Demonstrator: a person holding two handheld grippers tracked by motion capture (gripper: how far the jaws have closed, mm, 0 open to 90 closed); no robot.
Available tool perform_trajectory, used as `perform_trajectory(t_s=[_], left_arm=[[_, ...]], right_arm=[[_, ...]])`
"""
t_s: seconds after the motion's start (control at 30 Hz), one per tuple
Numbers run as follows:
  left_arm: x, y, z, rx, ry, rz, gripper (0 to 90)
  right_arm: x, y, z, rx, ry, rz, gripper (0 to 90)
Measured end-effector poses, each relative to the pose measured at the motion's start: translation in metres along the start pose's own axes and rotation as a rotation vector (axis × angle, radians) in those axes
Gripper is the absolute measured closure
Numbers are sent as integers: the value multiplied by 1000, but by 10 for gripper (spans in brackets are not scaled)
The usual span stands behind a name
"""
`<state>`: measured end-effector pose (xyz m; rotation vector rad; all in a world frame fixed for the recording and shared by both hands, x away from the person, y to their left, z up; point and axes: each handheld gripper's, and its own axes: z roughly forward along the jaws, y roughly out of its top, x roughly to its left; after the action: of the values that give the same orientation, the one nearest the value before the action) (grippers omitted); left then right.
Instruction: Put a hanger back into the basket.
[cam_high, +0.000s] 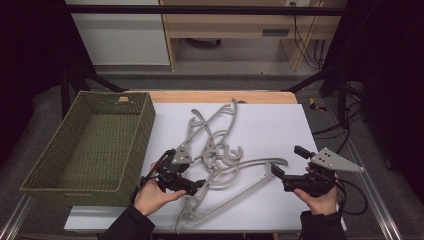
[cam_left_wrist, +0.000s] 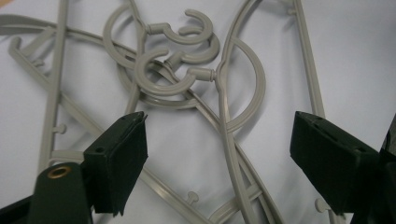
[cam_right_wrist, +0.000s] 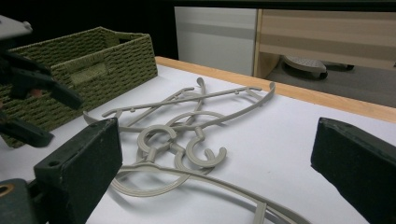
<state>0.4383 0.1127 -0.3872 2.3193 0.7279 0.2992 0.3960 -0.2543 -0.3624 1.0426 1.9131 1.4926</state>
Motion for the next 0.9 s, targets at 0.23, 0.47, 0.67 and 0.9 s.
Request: perform_trajectory(t_s=[0.23, 0.47, 0.67, 0.9], left_arm=[[-5, -1, 32, 112, -9, 31, 273], [-5, 0, 46, 179, -27, 43, 406], [-7, 0, 59, 232, -16, 62, 544], [-7, 0, 66, 262, -24, 64, 678]], right_arm=[[0, 0, 0, 3, 0, 2, 23], [0, -1, 2, 9, 4, 1, 23], [0, -1, 3, 13, 5, 2, 23], [1, -2, 5, 23, 11, 0, 23]])
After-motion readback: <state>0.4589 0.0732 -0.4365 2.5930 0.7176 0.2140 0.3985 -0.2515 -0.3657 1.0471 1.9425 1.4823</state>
